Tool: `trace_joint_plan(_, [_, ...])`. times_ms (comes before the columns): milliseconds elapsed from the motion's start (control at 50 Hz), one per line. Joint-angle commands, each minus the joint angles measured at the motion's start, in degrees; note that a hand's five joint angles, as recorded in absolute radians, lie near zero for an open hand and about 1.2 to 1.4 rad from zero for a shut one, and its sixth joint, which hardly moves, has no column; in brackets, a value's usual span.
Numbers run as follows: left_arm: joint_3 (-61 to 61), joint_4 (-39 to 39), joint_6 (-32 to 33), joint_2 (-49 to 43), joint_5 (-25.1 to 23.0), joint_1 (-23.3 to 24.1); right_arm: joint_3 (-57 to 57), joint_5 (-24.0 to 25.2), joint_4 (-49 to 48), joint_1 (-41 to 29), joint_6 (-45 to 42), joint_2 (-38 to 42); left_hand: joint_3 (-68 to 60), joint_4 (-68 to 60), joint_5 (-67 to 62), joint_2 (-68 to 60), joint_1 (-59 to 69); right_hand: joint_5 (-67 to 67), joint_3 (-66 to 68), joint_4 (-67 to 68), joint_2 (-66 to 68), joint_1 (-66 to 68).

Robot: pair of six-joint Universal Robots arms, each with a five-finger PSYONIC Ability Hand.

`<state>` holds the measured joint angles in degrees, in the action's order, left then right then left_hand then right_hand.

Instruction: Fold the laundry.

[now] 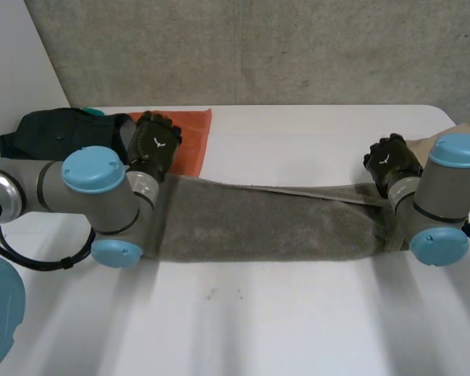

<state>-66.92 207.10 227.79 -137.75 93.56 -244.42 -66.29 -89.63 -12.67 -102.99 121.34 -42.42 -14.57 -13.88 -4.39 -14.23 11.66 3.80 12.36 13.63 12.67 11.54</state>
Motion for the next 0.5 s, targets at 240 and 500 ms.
trace_joint_plan(240, [-17.5,1.2,-6.2,19.4,0.1,1.3,-14.4,13.0,4.7,8.1,31.3,-28.8,4.6,3.9,4.4,4.2,-1.7,-3.8,-2.4,-3.6,-2.7,-1.5])
trace_joint_plan(500, [-28.1,1.5,-9.0,25.0,-0.1,3.3,-26.6,18.5,19.4,12.8,31.8,-31.6,4.6,3.9,4.4,4.2,-1.7,10.4,11.8,10.6,11.5,12.7])
